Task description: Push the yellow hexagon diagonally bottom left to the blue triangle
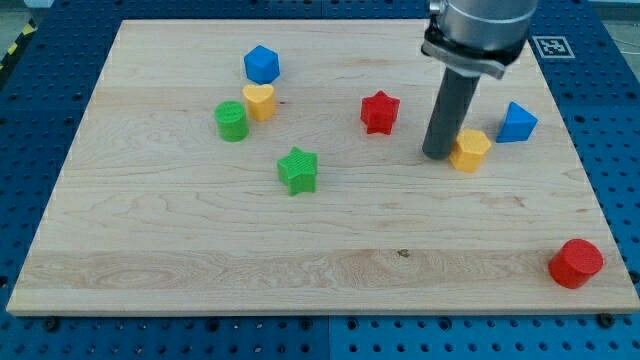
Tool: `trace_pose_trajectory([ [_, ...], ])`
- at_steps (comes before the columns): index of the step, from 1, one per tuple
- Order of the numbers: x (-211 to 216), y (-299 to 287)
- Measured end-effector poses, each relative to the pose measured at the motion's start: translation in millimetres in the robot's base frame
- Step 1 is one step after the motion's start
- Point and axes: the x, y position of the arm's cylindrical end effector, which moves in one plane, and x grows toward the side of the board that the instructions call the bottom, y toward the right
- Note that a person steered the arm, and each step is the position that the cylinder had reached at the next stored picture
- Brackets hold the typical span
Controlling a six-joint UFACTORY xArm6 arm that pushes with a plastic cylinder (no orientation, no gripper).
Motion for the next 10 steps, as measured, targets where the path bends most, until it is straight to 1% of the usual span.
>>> trace_pose_trajectory([
  [1, -36, -3],
  [2, -56, -3],
  [3, -56, 8],
  [4, -31, 15],
  [6, 43, 16],
  [7, 72, 16],
  [8, 82, 19],
  [9, 81, 19],
  [10, 70, 19],
])
